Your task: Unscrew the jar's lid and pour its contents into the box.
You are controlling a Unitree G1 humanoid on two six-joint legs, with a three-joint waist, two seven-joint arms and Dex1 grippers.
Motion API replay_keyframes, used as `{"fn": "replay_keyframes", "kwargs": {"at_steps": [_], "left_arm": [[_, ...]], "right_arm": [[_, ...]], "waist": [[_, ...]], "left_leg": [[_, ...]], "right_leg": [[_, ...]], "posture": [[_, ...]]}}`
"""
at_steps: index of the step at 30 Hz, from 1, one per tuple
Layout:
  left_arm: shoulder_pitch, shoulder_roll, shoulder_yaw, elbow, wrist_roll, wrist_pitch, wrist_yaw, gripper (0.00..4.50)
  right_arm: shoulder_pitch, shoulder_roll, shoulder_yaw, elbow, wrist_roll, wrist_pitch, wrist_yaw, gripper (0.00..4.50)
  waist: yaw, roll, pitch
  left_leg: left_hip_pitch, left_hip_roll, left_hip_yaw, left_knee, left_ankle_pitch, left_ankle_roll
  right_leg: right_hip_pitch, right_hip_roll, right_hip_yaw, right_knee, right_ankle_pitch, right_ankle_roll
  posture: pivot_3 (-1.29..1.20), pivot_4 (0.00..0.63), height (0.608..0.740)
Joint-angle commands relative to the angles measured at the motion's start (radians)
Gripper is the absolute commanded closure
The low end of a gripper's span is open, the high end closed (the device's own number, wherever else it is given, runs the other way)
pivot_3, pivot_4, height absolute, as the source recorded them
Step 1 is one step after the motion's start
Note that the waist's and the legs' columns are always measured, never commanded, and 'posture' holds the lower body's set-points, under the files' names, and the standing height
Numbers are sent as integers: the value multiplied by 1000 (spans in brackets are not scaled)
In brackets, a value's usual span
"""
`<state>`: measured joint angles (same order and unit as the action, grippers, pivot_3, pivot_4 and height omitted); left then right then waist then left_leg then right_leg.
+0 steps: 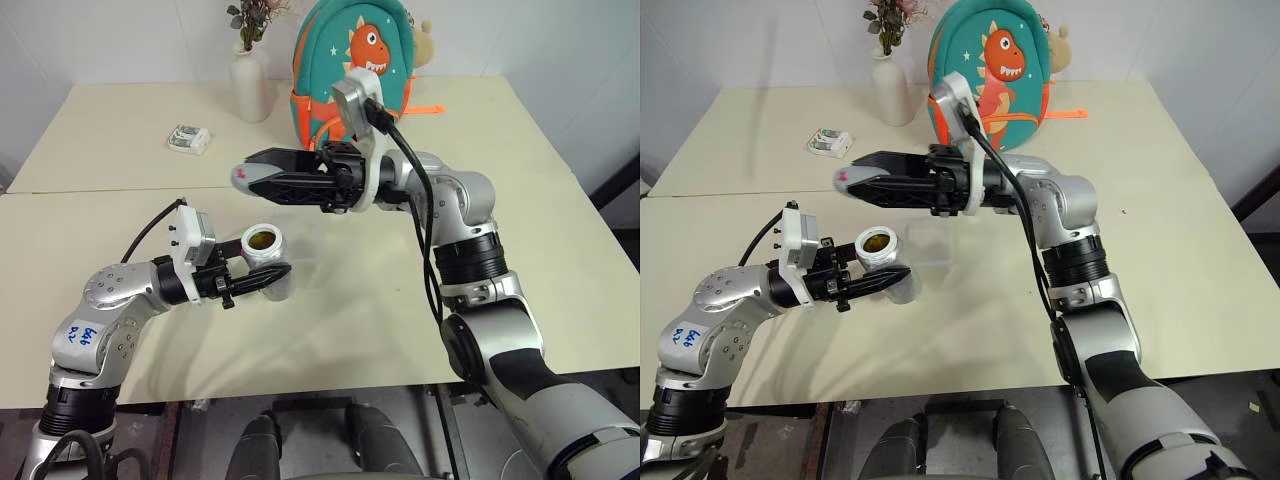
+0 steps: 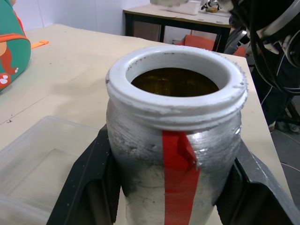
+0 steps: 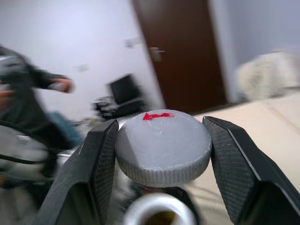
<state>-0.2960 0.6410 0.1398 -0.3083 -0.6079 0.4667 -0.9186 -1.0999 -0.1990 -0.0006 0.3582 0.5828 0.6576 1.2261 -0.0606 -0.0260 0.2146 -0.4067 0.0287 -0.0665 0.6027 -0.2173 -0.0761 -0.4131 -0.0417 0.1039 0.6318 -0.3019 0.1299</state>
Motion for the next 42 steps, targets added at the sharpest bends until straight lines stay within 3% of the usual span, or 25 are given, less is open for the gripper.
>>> {"fn": "replay_keyframes", "kwargs": {"at_steps": [1, 7, 15, 20, 26, 33, 42], "left_arm": [[12, 33, 50, -63, -26, -10, -7, 2365], [32, 100, 92, -55, -26, -15, -42, 2365], [0, 147, 94, 0, -8, -24, -68, 2365], [-4, 145, 103, -4, -9, -23, -59, 2365], [16, 146, 121, -8, -4, -34, -54, 2365], [0, 174, 146, 12, 9, 4, -2, 2365], [-88, 227, 159, 102, 104, 6, 111, 2365]], "right_arm": [[68, -77, -102, 11, -40, -152, -78, 1967], [309, -221, -95, -3, -207, -389, -164, 1967], [479, -215, -44, 70, -327, -568, -242, 1967], [478, -215, -49, 143, -337, -602, -245, 1967], [460, -249, -76, 168, -293, -591, -166, 91], [399, -275, -68, 107, -280, -605, -127, 33], [204, -326, 53, -46, -195, -331, 136, 33]], "waist": [[4, 0, 0], [1, 0, 0], [-26, 0, 0], [-23, 0, 0], [-23, 0, 0], [-25, 0, 0], [-22, 0, 0]], "left_leg": [[0, 0, 0, 0, 0, 0], [0, 0, 1, -4, 0, 0], [2, 0, 6, -4, 0, 0], [2, 0, 7, -3, 0, 0], [2, 0, 7, -3, 0, 1], [3, 0, 7, -1, 0, 1], [3, 0, 6, 2, 0, 1]], "right_leg": [[0, 0, 0, 0, 0, 0], [0, 0, 0, -4, 0, 0], [0, 1, 6, -3, 1, 1], [0, 1, 7, -3, 1, 2], [0, 1, 7, -3, 2, 2], [0, 1, 8, -1, 2, 2], [0, 1, 7, 1, 2, 2]], "posture": [[0, 150, 740], [0, 150, 740], [0, 150, 740], [0, 150, 740], [0, 150, 740], [0, 150, 740], [0, 150, 740]]}}
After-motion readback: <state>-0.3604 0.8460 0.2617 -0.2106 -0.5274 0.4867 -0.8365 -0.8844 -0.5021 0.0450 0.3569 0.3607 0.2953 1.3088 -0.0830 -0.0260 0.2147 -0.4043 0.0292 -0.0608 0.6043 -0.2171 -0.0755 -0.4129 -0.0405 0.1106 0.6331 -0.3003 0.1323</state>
